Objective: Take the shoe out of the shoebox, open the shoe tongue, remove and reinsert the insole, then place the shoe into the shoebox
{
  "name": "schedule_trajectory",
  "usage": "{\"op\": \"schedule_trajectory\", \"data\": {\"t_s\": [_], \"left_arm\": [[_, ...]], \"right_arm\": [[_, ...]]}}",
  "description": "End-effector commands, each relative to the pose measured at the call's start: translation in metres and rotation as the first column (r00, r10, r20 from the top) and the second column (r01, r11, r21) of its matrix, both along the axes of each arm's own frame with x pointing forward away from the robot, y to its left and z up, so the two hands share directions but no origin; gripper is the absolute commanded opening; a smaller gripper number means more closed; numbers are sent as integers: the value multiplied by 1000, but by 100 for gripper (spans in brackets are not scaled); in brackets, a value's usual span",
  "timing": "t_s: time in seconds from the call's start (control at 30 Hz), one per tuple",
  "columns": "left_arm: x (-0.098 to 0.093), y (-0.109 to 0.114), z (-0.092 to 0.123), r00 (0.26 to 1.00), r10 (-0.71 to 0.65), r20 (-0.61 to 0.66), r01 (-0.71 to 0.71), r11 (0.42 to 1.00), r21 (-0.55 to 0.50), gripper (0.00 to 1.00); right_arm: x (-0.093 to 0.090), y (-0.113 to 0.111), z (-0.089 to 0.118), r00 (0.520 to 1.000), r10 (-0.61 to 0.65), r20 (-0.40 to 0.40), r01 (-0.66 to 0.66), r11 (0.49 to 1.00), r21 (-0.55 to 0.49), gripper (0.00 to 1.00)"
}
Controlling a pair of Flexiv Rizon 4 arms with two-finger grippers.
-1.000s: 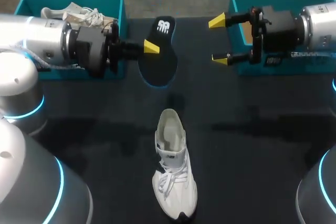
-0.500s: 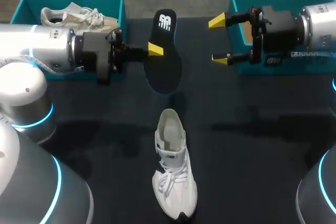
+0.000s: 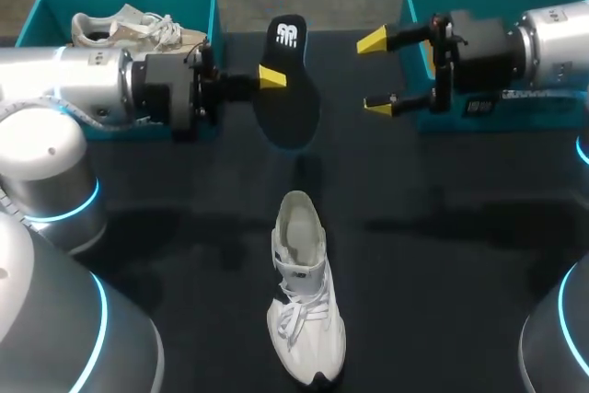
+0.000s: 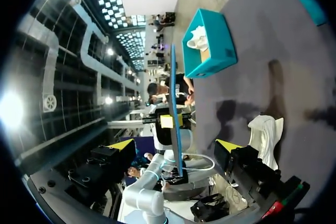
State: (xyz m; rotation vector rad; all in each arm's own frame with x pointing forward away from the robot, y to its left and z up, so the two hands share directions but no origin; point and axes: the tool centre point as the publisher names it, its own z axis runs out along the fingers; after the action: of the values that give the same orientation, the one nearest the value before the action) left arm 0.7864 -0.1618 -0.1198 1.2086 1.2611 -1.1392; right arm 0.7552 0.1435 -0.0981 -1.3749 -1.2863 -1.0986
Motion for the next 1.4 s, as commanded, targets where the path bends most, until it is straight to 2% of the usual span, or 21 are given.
{"op": "schedule_trajectory", "data": {"t_s": [0.03, 0.13, 0.53, 0.8, 0.87, 0.93, 1.07, 1.23, 1.4], "left_arm": [[1, -6, 0, 1000, -1, -2, 1, 1000, -1, 0], [1, -6, 0, 1000, -1, -2, 1, 1000, -1, 0], [1, -6, 0, 1000, -1, -2, 1, 1000, -1, 0], [1, -9, -3, 1000, 7, 5, -7, 1000, 4, 0], [1, -10, -3, 1000, 13, 8, -13, 1000, 1, 0], [2, -10, -3, 1000, 18, 10, -18, 1000, -7, 0], [4, -13, -2, 1000, 26, 7, -26, 1000, -10, 0], [5, -15, -2, 999, 33, 8, -33, 999, -13, 0], [7, -15, -1, 999, 39, 13, -38, 999, -16, 0]], "right_arm": [[2, 19, -11, 1000, 1, 0, -1, 1000, 11, 100], [-1, 33, -16, 1000, 25, 4, -25, 999, 26, 100], [0, 34, -12, 999, 30, 13, -30, 999, 18, 100], [4, 58, -9, 995, 89, 40, -89, 996, 0, 100], [5, 62, -12, 995, 97, 21, -97, 995, -8, 89], [5, 64, -15, 995, 98, 17, -98, 995, -7, 89], [3, 68, -19, 995, 99, 14, -99, 995, 0, 51], [0, 71, -20, 995, 96, 15, -96, 995, 1, 44], [-5, 69, -20, 996, 87, 22, -87, 996, 4, 43]]}}
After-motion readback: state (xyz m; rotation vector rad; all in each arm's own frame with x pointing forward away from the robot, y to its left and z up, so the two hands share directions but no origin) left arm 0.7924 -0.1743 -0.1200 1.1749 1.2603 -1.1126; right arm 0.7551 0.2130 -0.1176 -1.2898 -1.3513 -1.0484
